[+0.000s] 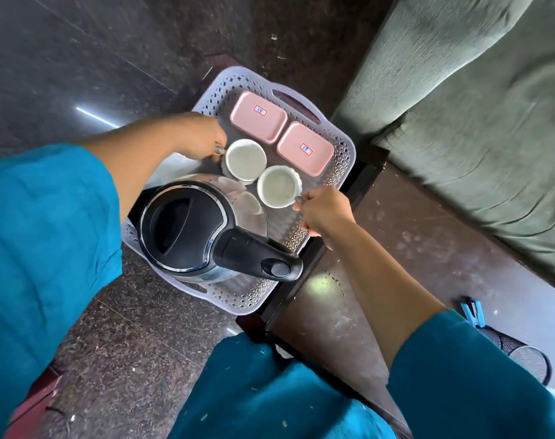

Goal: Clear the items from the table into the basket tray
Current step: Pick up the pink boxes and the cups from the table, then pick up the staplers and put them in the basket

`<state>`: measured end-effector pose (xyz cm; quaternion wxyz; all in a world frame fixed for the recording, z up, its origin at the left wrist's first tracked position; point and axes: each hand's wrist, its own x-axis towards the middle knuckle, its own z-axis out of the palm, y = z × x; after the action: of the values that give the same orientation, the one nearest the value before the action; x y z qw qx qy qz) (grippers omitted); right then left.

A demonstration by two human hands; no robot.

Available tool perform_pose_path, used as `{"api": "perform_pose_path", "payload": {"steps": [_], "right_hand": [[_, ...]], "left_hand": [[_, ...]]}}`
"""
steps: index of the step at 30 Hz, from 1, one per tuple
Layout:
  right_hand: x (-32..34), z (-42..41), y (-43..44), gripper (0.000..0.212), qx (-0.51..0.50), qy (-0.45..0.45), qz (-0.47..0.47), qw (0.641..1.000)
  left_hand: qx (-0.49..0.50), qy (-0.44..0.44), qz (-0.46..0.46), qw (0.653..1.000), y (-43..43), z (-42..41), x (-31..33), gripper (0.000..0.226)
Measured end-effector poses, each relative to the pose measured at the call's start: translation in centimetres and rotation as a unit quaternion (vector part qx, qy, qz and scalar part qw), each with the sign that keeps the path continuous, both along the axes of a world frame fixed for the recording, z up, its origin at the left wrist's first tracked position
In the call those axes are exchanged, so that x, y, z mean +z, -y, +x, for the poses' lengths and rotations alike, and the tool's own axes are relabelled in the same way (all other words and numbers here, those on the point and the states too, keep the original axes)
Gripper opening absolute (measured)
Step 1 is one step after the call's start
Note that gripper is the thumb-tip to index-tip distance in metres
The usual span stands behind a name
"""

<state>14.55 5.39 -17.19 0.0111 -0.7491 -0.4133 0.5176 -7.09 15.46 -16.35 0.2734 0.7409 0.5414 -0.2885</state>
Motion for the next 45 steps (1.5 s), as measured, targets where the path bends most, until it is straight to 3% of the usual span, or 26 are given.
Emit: {"api": "perform_pose_path", "payload": {"steps": [4,14,16,19,21,25,32,36,45], "right_hand": [[-0.6,-0.3,0.1,0.014,-0.019,0.015,-0.002,1.0],[0.1,-0.6,-0.2,0.016,0.076,0.08,0.038,0.993],[0.4,-0.5,-0.1,0.012,0.089,0.094,0.06,0.99],[1.0,0.2,0.3,0.021,0.076,0.097,0.122,0.985],[1.6,0.7,0.8,0.01,0.068,0.082,0.166,0.98],[2.9,2.3,2.5,0.039,0.057,0.046,0.209,0.975],[4.0,11.2,7.9,0.057,-0.024,0.06,0.215,0.974],[3.4,18.6,13.7,0.056,-0.075,0.082,0.204,0.973],[2.3,32.1,28.5,0.035,-0.299,0.126,0.223,0.919]], "left_hand": [[-0.04,-0.044,0.062,0.996,0.9,0.0,-0.7,0.028],[0.024,0.006,0.102,0.994,1.5,-0.1,-0.4,0.016],[0.031,0.01,0.113,0.993,1.6,0.4,0.2,0.01],[0.069,0.032,0.131,0.989,1.5,1.2,1.5,0.023],[0.055,0.046,0.137,0.988,1.3,2.2,2.5,0.023],[-0.019,0.111,0.147,0.983,2.3,6.7,4.6,0.026],[-0.094,0.238,0.114,0.96,8.8,21.1,5.6,0.029],[-0.136,0.277,0.077,0.948,15.1,29.1,3.7,0.031],[-0.218,0.231,-0.031,0.948,27.4,40.5,-1.2,0.038]]}}
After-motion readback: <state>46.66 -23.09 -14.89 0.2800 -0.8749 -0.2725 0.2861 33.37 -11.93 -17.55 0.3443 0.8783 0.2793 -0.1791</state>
